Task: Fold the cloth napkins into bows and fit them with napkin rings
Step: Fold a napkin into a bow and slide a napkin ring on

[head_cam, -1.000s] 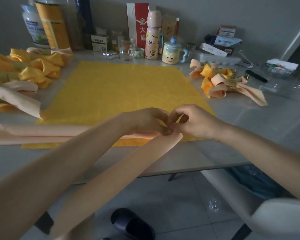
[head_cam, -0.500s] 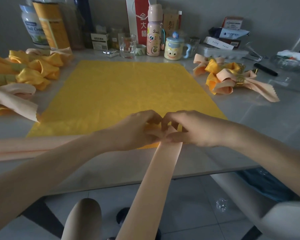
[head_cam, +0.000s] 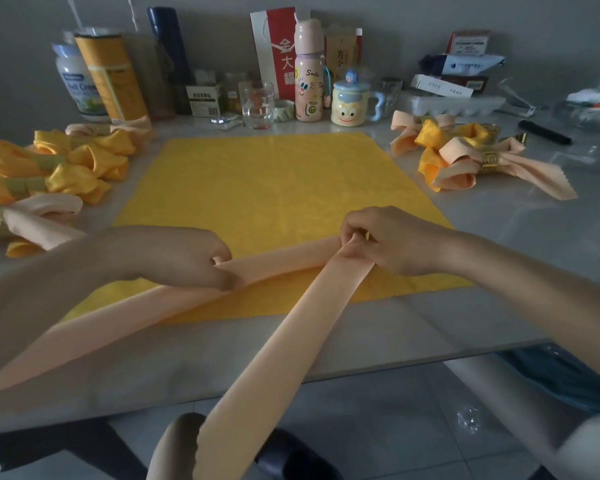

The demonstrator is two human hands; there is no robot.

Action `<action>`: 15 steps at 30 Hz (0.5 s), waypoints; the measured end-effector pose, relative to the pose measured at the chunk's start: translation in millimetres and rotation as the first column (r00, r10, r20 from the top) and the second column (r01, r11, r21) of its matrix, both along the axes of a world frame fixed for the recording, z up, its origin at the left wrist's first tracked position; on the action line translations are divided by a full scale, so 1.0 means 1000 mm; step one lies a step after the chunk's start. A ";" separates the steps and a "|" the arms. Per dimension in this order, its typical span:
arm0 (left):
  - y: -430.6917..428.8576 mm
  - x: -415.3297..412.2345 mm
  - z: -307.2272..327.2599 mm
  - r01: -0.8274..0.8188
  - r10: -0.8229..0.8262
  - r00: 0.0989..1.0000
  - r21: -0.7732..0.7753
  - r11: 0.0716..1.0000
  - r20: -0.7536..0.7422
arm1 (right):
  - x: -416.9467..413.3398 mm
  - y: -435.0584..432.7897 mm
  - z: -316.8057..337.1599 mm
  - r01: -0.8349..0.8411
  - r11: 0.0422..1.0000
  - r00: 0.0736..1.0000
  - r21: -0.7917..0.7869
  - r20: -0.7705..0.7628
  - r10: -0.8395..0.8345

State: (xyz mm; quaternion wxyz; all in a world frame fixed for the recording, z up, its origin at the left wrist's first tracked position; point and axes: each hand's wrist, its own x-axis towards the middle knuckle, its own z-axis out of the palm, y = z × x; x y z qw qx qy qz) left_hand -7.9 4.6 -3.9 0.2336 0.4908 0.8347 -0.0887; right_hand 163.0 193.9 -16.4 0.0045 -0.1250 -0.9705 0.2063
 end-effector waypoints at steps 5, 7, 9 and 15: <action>0.043 -0.020 0.011 -0.052 0.068 0.989 0.119 0.992 -0.132 | -0.028 0.030 0.013 0.062 0.996 0.998 0.062 0.024 -0.064; 0.062 -0.029 0.010 -0.066 0.095 0.980 0.164 0.984 -0.176 | -0.041 0.043 0.021 0.107 0.989 0.994 0.100 0.016 -0.109; 0.076 -0.036 0.005 -0.100 0.126 0.981 0.171 0.980 -0.150 | -0.050 0.054 0.019 0.140 0.981 0.989 0.136 0.029 -0.145; 0.094 -0.049 0.002 -0.325 0.276 0.939 0.267 0.907 0.205 | -0.062 0.068 -0.010 0.160 0.978 0.987 0.133 -0.048 -0.155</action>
